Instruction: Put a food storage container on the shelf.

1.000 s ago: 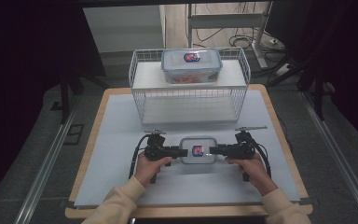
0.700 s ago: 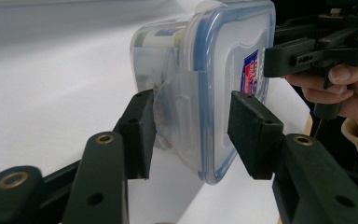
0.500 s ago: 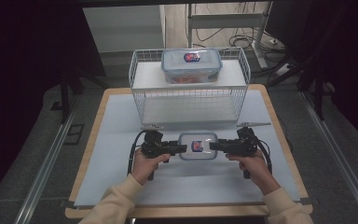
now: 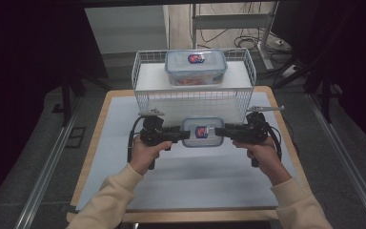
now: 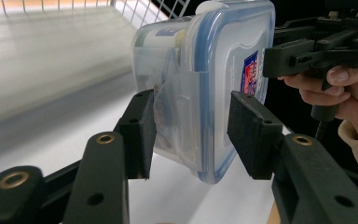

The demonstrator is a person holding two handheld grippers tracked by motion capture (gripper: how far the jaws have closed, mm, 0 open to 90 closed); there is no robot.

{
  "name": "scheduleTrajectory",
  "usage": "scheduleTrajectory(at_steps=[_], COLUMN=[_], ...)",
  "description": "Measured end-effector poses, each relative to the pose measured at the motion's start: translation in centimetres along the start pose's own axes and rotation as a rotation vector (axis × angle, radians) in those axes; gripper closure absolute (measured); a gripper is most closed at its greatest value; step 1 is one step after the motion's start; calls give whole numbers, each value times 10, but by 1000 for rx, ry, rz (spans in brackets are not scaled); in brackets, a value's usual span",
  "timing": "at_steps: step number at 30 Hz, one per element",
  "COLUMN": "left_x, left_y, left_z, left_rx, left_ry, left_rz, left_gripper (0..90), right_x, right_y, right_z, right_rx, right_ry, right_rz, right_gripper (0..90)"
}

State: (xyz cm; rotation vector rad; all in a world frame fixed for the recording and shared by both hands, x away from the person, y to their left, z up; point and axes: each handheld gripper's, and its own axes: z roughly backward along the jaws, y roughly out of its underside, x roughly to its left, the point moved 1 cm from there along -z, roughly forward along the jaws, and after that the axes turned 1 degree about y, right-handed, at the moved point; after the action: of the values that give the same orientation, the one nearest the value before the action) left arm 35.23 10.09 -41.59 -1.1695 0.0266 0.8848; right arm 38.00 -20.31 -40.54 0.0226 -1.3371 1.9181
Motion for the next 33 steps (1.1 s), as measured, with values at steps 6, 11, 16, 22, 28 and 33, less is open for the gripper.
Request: scheduleTrajectory(at_steps=[6, 11, 16, 22, 28, 33], left_x=[-2, -3, -5, -8, -10, -10], left_y=[-22, -40, -53, -64, -77, -94], left_z=[7, 13, 19, 23, 28, 34], left_rx=[-19, -33, -46, -52, -56, -61], left_ry=[-3, -7, -13, -19, -27, -28], left_rz=[-19, -38, -46, -58, -74, -82], left_gripper=[527, 529, 528, 527, 527, 527], right_x=[3, 6, 9, 13, 15, 18], right_y=[-19, -37, -52, -65, -77, -94], right_z=[3, 6, 9, 11, 14, 16], right_rx=[-14, -36, -42, -48, -52, -54], right_ry=[-2, -1, 1, 2, -3, 0], right_rz=[10, 29, 46, 57, 66, 79], right_gripper=[513, 513, 513, 512, 512, 513])
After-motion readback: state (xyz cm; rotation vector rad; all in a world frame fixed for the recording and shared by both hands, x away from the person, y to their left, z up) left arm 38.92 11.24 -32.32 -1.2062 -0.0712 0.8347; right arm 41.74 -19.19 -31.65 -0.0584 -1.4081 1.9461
